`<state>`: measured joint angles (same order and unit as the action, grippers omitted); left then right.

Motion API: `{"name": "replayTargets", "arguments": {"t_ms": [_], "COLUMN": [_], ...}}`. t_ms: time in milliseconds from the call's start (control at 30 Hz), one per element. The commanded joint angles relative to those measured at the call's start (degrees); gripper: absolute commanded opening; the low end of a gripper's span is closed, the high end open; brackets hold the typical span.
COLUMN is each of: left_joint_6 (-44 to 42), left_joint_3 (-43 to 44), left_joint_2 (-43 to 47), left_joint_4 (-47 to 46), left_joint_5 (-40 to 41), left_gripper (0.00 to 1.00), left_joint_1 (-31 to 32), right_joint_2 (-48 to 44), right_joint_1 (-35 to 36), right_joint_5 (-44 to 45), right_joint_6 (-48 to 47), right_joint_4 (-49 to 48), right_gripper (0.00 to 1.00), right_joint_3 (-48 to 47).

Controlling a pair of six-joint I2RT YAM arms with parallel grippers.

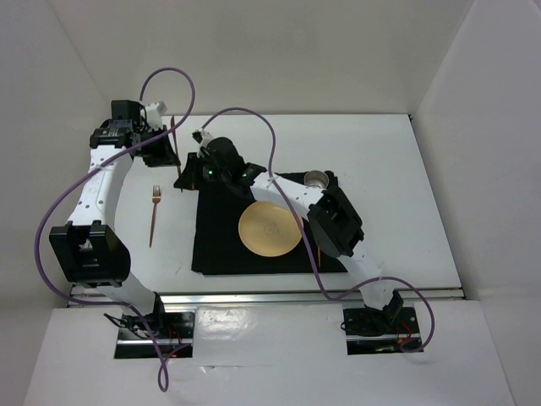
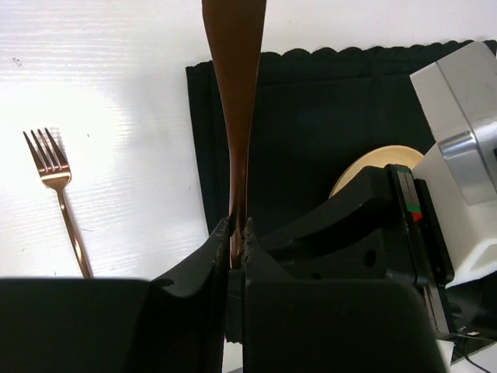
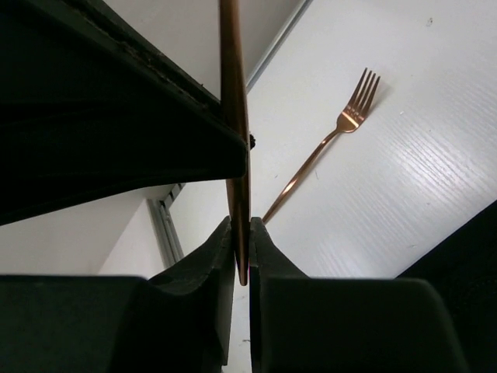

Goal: Set the dinner table for one person

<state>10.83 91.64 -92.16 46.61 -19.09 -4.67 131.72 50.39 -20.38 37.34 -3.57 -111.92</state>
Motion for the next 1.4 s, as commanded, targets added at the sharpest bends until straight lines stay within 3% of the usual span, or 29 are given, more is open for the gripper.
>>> {"name": "replayTargets", "arguments": {"t_ms": [0,67,167,200,300,333,400,467,667,967,1167,1367], "left_joint_6": [0.7,0.0,-1.4,-1.4,-2.8,-3.4,-3.4,-3.9,-4.5,-4.5,-4.5,-4.5], "left_joint_3": [0.4,-0.4,0.4,0.4,3.7,4.6,7.5,9.2,8.8,4.9,4.9,3.8], "left_joint_2": [2.7,3.2,3.2,3.2,3.7,3.7,3.7,3.7,4.8,4.2,3.1,3.1], "left_joint_4": [-0.9,-0.9,-0.4,0.2,1.5,1.6,3.1,3.7,3.1,1.9,1.4,1.4], "left_joint_5": [-1.9,-1.9,-1.9,-1.4,-0.8,-0.8,-0.8,-0.8,-2.2,-8.3,-10.2,-11.4], "left_gripper": [0.00,0.00,0.02,0.16,0.37,0.50,0.62,0.67,0.68,0.68,0.68,0.68], "left_joint_1": [0.1,0.1,0.1,0.1,0.1,0.1,-1.3,-2.7,-8.6,-11.6,-11.6,-11.6], "right_joint_2": [-0.2,-0.8,-2.5,-4.3,-9.0,-10.1,-12.2,-16.0,-34.4,-66.4,-77.3,-76.5], "right_joint_1": [0.5,0.5,0.0,-0.6,-2.8,-3.6,-6.6,-9.0,-18.6,-34.4,-43.7,-46.1], "right_joint_5": [0.0,0.0,-1.3,-1.3,-5.3,-8.2,-12.6,-20.5,-38.0,-48.2,-50.3,-47.4], "right_joint_6": [0.0,0.0,0.5,1.1,3.2,3.7,4.4,5.3,4.4,-0.8,-7.6,-11.8], "right_joint_4": [-1.3,-1.3,-1.3,-1.3,-2.1,-2.1,-0.7,2.0,9.2,33.0,47.0,51.0], "right_gripper": [0.11,0.00,0.00,0.00,0.00,0.00,0.00,0.00,0.00,0.00,0.00,0.00], "right_joint_3": [-3.0,-3.0,-1.5,-0.5,4.1,4.9,7.2,9.3,27.0,57.3,72.9,79.5]}}
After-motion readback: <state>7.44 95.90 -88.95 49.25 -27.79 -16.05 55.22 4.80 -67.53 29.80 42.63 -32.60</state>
